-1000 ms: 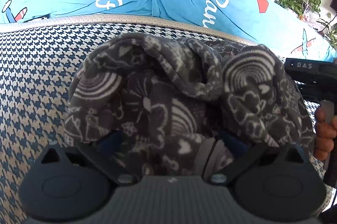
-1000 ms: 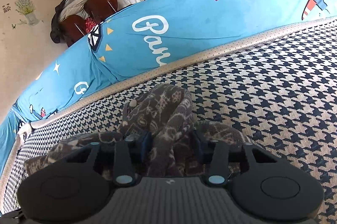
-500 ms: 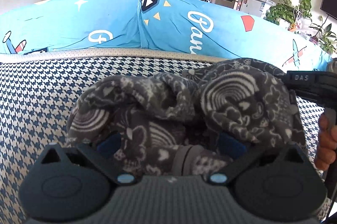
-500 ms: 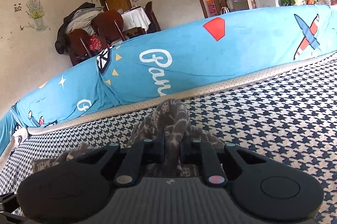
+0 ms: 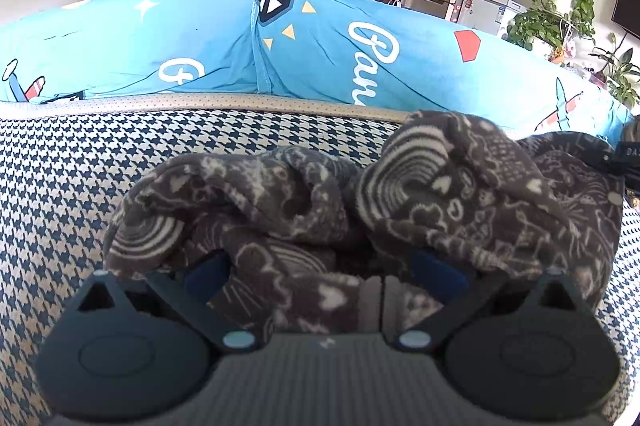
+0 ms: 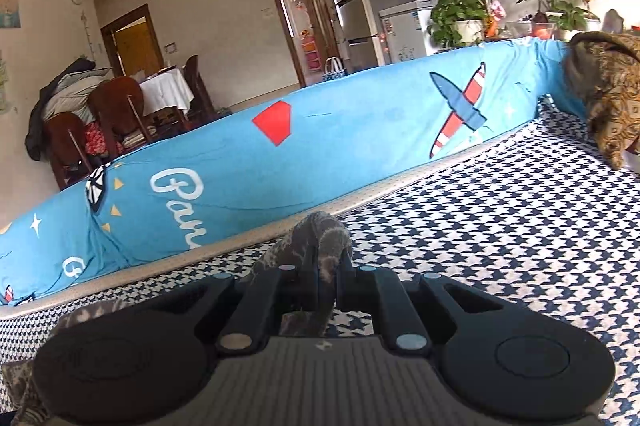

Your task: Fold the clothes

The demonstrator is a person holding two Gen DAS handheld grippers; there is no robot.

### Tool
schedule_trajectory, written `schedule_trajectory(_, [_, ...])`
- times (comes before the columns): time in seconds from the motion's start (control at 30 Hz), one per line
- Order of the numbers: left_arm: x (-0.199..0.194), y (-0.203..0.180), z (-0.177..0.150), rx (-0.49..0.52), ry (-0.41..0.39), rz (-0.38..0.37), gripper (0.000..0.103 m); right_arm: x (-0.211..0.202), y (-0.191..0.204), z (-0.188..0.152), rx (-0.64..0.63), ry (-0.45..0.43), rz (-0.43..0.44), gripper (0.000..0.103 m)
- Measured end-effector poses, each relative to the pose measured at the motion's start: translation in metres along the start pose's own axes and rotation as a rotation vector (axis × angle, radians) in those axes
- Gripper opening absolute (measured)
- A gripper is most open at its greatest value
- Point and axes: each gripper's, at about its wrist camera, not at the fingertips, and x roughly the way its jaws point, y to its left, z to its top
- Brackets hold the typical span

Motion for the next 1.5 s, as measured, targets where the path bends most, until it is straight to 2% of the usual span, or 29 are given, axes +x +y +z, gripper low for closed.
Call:
schedule_trajectory(0.23, [-0.007, -0.004, 0.004, -0.008, -0.029, -0.026, 0.103, -0.003, -0.032, 0.000, 0.033, 0.051, -0.128, 0.009])
schedule_trajectory(0.37, [-0.012, -0.004, 0.008, -0.014, -0.055, -0.034, 0.103, -0.002, -0.045, -0.004, 0.052, 0.095, -0.150, 0.010])
schedule_trajectory(0.4, [-0.014, -0.002, 0.010, -0.019, -0.067, -0.035, 0.103, -0.003, -0.047, -0.003, 0.056, 0.095, -0.147, 0.012])
schedule_trajectory(0.43, [-0.017, 0.000, 0.012, -0.024, -0.079, -0.037, 0.103, -0.004, -0.049, -0.003, 0.060, 0.096, -0.145, 0.019])
schedule_trajectory(0.53, [-0.024, 0.006, 0.019, -0.041, -0.115, -0.039, 0.103, -0.008, -0.051, -0.002, 0.061, 0.084, -0.126, 0.026])
schedule_trajectory(0.6, [-0.025, 0.011, 0.023, -0.055, -0.133, -0.026, 0.103, -0.012, -0.047, 0.000, 0.055, 0.064, -0.090, 0.029])
schedule_trajectory(0.73, [-0.020, 0.026, 0.030, -0.097, -0.140, -0.008, 0.103, -0.016, -0.029, -0.001, 0.019, 0.034, 0.020, 0.046])
schedule_trajectory(0.9, [-0.007, 0.039, 0.034, -0.151, -0.113, -0.037, 0.103, -0.016, 0.001, -0.008, -0.053, 0.053, 0.187, 0.049])
schedule_trajectory(0.97, [-0.001, 0.042, 0.034, -0.162, -0.106, -0.033, 0.103, -0.017, 0.012, -0.013, -0.088, 0.054, 0.227, 0.051])
schedule_trajectory(1.17, [0.018, 0.040, 0.027, -0.153, -0.043, -0.028, 0.103, -0.018, 0.039, -0.026, -0.127, 0.092, 0.380, 0.065])
schedule_trajectory(1.33, [0.029, 0.039, 0.017, -0.149, 0.011, -0.013, 0.103, -0.011, 0.063, -0.041, -0.185, 0.156, 0.455, 0.075])
schedule_trajectory(1.5, [0.032, 0.039, 0.011, -0.146, 0.023, -0.014, 0.103, 0.002, 0.087, -0.063, -0.263, 0.213, 0.448, 0.080])
